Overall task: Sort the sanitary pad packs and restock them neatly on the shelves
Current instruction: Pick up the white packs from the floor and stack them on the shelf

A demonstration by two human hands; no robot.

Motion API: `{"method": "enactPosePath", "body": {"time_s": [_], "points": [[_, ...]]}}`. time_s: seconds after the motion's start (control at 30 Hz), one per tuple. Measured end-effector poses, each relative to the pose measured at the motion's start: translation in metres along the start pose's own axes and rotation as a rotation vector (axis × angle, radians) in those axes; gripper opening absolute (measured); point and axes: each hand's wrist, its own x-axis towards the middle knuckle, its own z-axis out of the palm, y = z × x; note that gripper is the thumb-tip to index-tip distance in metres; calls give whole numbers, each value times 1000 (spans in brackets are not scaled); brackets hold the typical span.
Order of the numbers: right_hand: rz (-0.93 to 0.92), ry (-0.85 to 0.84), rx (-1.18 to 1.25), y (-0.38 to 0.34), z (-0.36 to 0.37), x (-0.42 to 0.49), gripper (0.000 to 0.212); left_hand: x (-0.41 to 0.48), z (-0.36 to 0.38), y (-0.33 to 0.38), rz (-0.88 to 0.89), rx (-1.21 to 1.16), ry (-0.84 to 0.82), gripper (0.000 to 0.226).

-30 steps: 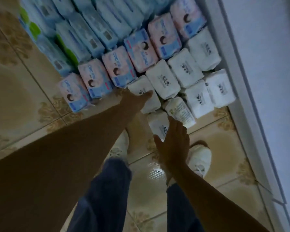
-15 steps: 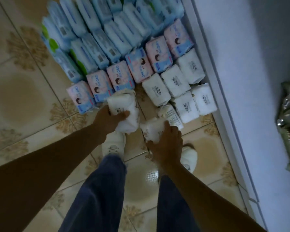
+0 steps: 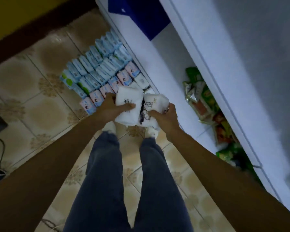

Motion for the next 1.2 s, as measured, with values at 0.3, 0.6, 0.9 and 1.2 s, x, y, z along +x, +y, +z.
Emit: {"method": "enactPosePath", "body": {"time_s": [0.3,0.6,0.9,1.2], "points": [[-56,357,500,-7,-69,-181,82,-113,57,64,65,-216,-203,92],[-445,639,419,77,-149,-307,92,-231,186,76,383,70,-552,30],[-540,1117,519,217,-242,-464,94,-390,360,21,705,287,-963,98],[-555,1320,541,278,-319,-524,89,-476,454,10,922,430,-1052,94]]}}
